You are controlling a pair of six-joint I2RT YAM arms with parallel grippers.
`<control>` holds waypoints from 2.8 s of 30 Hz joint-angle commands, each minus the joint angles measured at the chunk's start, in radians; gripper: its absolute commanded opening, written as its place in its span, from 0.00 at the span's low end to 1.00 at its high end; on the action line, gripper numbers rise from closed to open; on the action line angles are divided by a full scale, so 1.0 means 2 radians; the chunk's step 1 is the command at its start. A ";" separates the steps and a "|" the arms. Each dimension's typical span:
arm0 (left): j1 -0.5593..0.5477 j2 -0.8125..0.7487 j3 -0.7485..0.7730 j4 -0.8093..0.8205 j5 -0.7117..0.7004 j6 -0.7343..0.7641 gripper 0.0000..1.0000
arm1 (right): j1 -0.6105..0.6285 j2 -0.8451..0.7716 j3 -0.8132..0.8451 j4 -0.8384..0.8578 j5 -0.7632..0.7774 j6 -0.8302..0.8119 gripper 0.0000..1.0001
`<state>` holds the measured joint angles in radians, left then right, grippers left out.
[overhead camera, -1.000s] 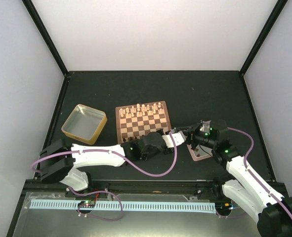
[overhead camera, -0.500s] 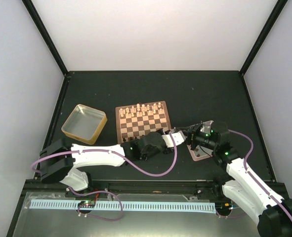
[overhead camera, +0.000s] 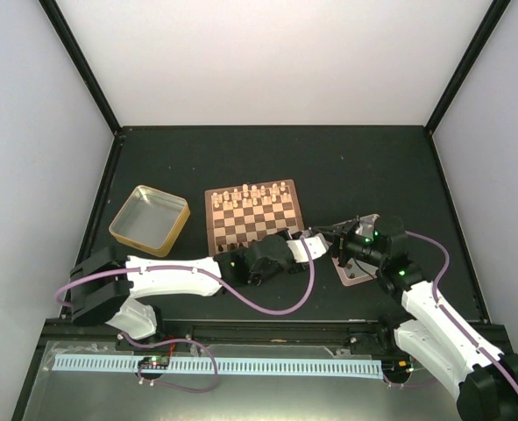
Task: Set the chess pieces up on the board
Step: Place the chess piece on the chessboard.
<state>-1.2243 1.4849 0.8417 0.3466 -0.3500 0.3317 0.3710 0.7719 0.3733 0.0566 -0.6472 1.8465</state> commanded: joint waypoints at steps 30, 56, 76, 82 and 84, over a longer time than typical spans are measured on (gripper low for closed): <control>0.071 0.032 0.141 -0.398 0.062 -0.252 0.02 | -0.001 -0.005 0.038 -0.180 0.212 -0.288 0.60; 0.108 0.132 0.165 -0.369 0.117 -0.246 0.02 | -0.001 -0.030 0.064 -0.231 0.271 -0.327 0.60; 0.113 0.155 0.173 -0.363 0.111 -0.230 0.17 | -0.001 -0.028 0.063 -0.231 0.264 -0.327 0.60; 0.114 0.142 0.175 -0.369 0.108 -0.229 0.27 | -0.001 -0.029 0.065 -0.231 0.262 -0.327 0.60; 0.114 0.137 0.178 -0.374 0.108 -0.229 0.29 | -0.001 -0.030 0.065 -0.231 0.260 -0.328 0.60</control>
<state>-1.0023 1.7893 1.1526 -0.3885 -0.1280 -0.1333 0.3691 0.7208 0.4808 -0.4049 -0.1333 1.2083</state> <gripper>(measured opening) 0.270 0.603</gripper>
